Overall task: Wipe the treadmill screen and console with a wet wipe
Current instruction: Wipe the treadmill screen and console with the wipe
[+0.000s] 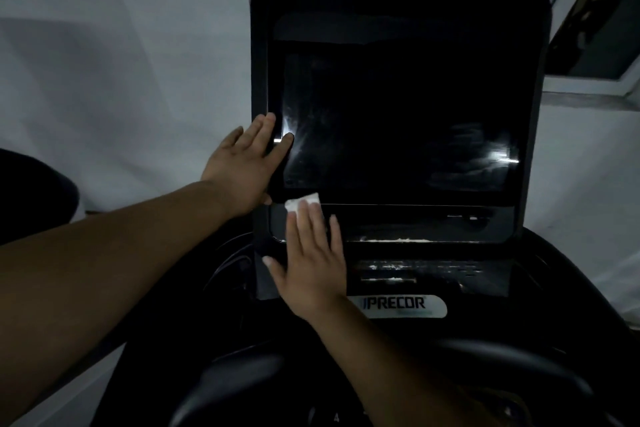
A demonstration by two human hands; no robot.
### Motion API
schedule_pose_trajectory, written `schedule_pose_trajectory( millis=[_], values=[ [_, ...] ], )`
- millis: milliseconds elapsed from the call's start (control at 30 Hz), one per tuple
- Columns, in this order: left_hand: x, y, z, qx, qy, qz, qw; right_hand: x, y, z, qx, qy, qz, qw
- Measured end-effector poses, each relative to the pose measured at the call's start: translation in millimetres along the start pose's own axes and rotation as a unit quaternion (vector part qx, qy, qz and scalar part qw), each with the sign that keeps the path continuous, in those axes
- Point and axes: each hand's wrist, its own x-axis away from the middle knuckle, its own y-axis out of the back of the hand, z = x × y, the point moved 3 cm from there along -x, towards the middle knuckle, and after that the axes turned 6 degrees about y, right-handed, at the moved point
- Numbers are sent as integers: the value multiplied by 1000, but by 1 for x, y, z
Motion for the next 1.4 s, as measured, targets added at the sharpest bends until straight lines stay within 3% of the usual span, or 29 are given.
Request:
schedule_pose_trajectory(
  millis=[300, 400, 600, 867, 967, 1167, 1300, 1400],
  values=[
    [12, -17, -4, 3, -55, -52, 997, 28, -6, -25, 86, 142, 54, 985],
    [24, -26, -12, 29, -75, -87, 993, 42, -2, -50, 114, 123, 46, 985],
    [59, -31, -45, 106, -137, -153, 973, 42, -4, -28, 75, 106, 38, 991],
    [116, -50, -82, 168, -130, -94, 972, 89, 7, -113, 122, 72, 8, 990],
    [120, -56, -92, 180, -127, -76, 973, 85, 3, -100, 112, 52, 4, 992],
    [122, -63, -105, 192, -133, -94, 968, 59, 1, -61, 102, 95, 21, 990],
    [124, -68, -109, 190, -132, -85, 969, 76, 15, -104, 130, 116, 29, 984],
    [123, -68, -115, 195, -131, -72, 969, 101, 26, -160, 158, 79, 41, 983]
  ],
)
